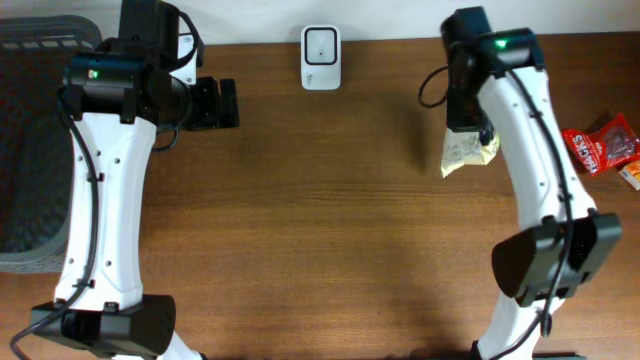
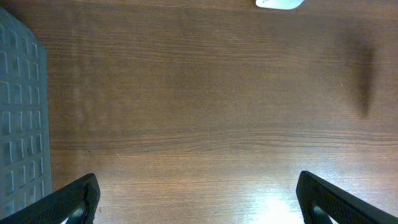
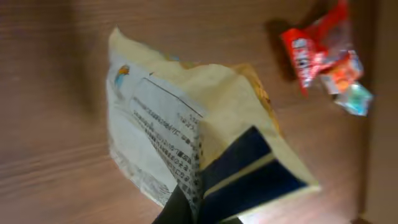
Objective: Scan the item barcode
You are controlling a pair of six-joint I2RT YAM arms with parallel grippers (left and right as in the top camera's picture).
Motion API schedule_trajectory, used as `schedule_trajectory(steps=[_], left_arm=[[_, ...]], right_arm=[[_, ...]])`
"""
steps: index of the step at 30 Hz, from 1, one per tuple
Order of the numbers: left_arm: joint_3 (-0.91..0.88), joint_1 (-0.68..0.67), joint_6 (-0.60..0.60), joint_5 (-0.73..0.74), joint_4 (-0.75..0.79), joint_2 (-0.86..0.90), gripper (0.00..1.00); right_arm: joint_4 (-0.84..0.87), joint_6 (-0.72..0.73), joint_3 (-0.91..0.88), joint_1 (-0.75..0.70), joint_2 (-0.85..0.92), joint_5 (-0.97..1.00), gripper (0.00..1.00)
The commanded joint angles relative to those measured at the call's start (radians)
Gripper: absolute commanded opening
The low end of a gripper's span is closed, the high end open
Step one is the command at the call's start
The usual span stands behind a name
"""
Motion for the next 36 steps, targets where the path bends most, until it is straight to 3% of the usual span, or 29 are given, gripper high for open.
schedule_trajectory(steps=[1,6,10,11,13,14,16,18,22,24,27,30,33,35,36], left_arm=[[0.004,0.002,-0.005,0.008,0.002,-0.009,0.99],[0.005,0.002,-0.005,0.008,0.002,-0.009,0.99],[0.005,0.002,-0.005,0.008,0.002,-0.009,0.99],[0.004,0.002,-0.005,0.008,0.002,-0.009,0.99],[0.004,0.002,-0.005,0.008,0.002,-0.009,0.99],[0.004,0.002,-0.005,0.008,0.002,-0.009,0.99],[0.005,0.002,-0.005,0.008,0.002,-0.009,0.99],[0.005,0.002,-0.005,0.008,0.002,-0.009,0.99],[0.005,0.002,-0.005,0.008,0.002,-0.009,0.99],[0.005,0.002,-0.005,0.008,0.002,-0.009,0.99],[0.004,0.002,-0.005,0.008,0.002,-0.009,0.99],[0.005,0.002,-0.005,0.008,0.002,-0.009,0.99],[0.004,0.002,-0.005,0.008,0.002,-0.009,0.99],[0.004,0.002,-0.005,0.008,0.002,-0.009,0.99],[0.005,0.002,-0.005,0.008,0.002,-0.009,0.99]], right_arm=[[-0.006,0.095,-0.014,0.055,0.071,0.133,0.04],[-0.011,0.199,-0.015,0.215,0.233,0.164,0.04],[0.137,0.204,-0.014,0.359,0.255,-0.205,0.11],[0.185,0.196,-0.014,0.38,0.255,-0.368,0.49],[0.197,0.138,-0.002,0.369,0.247,-0.55,0.59],[0.192,0.081,0.02,0.343,0.235,-0.656,0.69],[0.156,0.052,0.063,0.281,0.215,-0.705,0.99],[0.113,0.053,0.071,0.193,0.214,-0.703,0.99],[0.156,0.222,-0.042,0.096,0.218,-0.724,0.99],[0.254,0.382,-0.163,0.078,0.218,-0.724,0.9],[0.4,0.626,-0.313,0.083,0.218,-0.724,0.9],[0.572,0.628,-0.444,0.092,0.218,-0.724,0.91],[0.62,0.606,-0.484,0.093,0.218,-0.688,0.4],[0.626,0.492,-0.46,0.091,0.218,-0.686,0.04],[0.624,0.394,-0.426,0.091,0.218,-0.687,0.04]])
